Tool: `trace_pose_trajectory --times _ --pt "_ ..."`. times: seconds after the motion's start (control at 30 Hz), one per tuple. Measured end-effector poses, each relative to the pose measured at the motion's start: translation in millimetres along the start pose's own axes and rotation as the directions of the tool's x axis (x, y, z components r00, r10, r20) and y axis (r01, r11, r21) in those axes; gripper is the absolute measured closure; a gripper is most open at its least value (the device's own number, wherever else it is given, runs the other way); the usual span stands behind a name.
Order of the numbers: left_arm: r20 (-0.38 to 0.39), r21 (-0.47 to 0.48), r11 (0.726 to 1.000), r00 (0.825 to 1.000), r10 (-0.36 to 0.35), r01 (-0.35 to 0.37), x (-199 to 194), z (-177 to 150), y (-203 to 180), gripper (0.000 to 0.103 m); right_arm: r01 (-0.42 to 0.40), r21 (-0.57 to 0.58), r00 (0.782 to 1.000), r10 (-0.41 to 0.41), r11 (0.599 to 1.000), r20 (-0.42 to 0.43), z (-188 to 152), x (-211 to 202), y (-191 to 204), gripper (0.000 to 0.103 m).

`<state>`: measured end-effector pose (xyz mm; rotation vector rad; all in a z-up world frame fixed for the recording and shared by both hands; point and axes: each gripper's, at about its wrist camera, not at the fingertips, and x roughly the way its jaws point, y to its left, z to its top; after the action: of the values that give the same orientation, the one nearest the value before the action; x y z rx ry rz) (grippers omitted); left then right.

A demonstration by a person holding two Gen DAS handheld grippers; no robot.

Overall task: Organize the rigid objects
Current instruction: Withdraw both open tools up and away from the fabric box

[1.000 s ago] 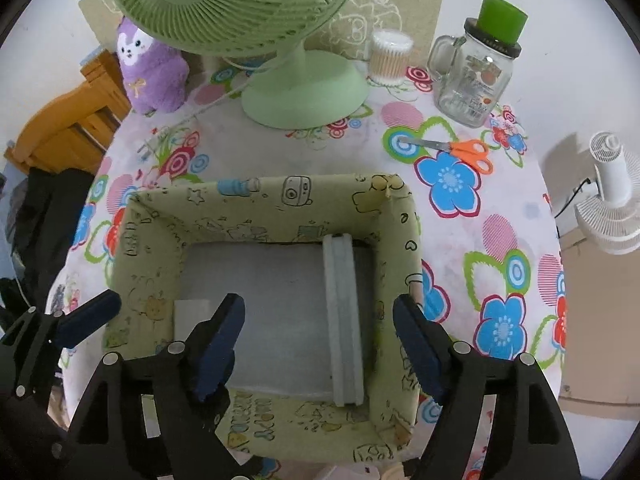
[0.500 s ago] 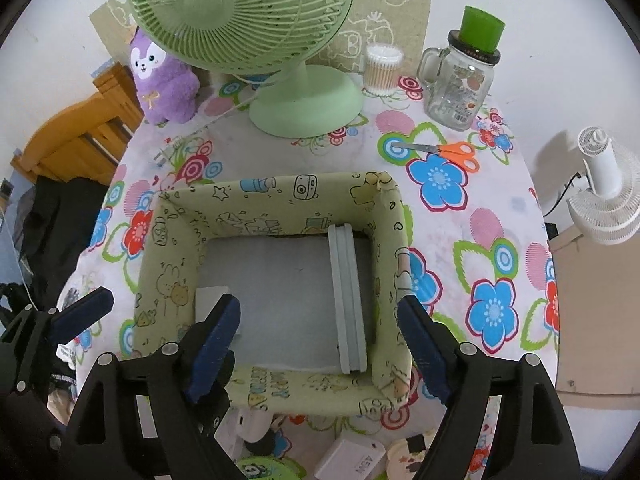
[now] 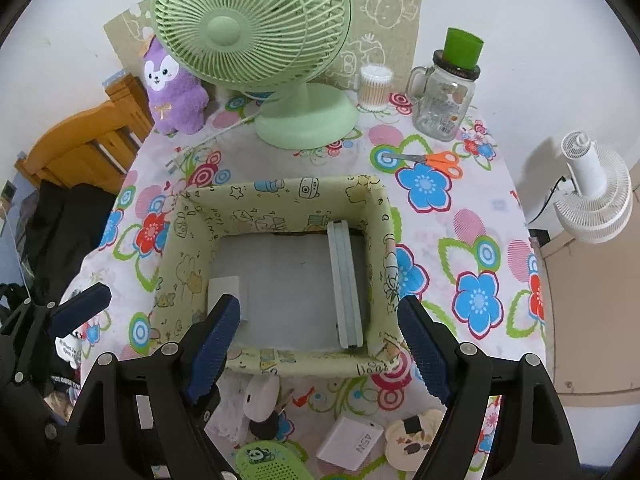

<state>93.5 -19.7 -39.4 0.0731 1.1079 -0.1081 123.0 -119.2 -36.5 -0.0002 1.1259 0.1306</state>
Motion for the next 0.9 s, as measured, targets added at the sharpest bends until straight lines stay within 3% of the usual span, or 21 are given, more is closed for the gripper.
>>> trace_pose_trajectory --times 0.43,0.73,0.9 --pt "0.026 0.037 0.999 0.999 -0.024 0.023 -23 -16 -2 0.007 0.082 -0.013 0.995 -0.081 0.997 0.061 -19 -31 10 0.019" --pt "0.049 0.064 0.997 0.998 -0.050 0.047 -37 -27 0 0.007 0.108 -0.009 0.986 -0.106 0.994 0.128 -36 -53 15 0.019" --pt "0.078 0.077 0.995 0.995 -0.063 0.057 -47 -33 4 0.007 0.088 0.017 0.989 -0.089 0.996 0.121 -42 -59 17 0.020"
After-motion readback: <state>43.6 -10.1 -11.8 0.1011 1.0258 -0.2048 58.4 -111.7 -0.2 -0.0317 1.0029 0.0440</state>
